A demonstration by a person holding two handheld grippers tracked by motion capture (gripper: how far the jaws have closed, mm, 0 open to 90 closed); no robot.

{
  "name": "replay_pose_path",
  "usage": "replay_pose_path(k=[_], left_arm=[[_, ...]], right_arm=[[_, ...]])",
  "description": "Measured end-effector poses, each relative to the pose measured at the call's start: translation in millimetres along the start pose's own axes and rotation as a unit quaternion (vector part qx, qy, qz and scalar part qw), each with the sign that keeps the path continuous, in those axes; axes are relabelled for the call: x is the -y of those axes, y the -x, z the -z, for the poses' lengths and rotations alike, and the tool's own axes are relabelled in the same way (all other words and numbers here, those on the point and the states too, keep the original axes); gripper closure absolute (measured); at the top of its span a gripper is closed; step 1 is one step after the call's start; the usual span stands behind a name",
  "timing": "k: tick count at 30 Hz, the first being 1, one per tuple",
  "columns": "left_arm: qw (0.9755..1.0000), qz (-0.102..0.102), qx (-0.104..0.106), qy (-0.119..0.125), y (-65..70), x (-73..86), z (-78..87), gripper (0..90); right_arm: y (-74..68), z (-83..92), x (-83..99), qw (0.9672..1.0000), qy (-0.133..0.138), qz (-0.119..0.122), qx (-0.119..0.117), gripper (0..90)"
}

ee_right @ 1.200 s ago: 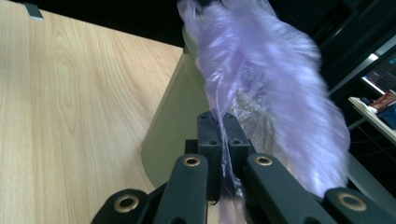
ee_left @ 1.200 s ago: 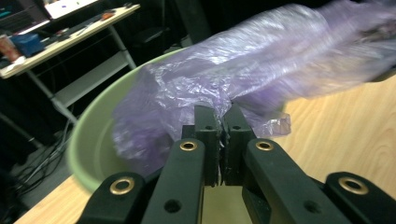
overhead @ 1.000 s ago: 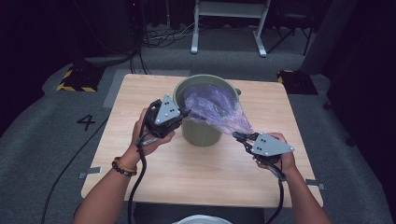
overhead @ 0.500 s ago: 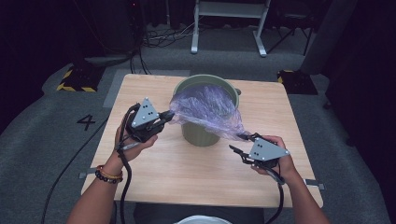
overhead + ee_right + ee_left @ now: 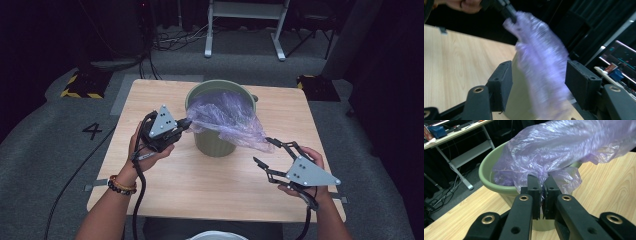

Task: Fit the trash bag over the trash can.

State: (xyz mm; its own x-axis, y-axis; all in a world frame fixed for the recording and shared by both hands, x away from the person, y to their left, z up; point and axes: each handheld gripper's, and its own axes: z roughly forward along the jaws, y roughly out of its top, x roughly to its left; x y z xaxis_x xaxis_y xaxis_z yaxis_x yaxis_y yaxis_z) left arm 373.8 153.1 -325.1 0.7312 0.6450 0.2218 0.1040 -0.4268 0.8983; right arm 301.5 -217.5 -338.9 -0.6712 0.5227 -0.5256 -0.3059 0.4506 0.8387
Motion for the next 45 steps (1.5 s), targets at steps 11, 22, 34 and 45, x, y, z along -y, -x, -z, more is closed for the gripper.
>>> replay_pose_path(k=[11,22,34,45], left_arm=[[0.9999,-0.012,0.002,0.005,4.7,-4.1,-3.2,86.5],[0.9988,-0.023,-0.044,0.002,-10.2,-11.4,3.8,83.6],[0.9966,0.053,-0.058,0.024,-19.3,6.7,2.6,35.8],[0.993,0.112,0.033,0.019,-13.7,17.4,-18.5,23.6]], right_arm=[[8.8,-31.3,2.0,0.9986,-0.051,-0.003,-0.01,49.6],[44.8,-44.4,14.2,0.9953,-0.065,-0.071,-0.009,90.0],[54.7,-33.0,1.6,0.9915,-0.033,-0.123,-0.026,90.0],[48.2,-34.2,-5.1,0.991,-0.023,-0.124,-0.044,90.0]])
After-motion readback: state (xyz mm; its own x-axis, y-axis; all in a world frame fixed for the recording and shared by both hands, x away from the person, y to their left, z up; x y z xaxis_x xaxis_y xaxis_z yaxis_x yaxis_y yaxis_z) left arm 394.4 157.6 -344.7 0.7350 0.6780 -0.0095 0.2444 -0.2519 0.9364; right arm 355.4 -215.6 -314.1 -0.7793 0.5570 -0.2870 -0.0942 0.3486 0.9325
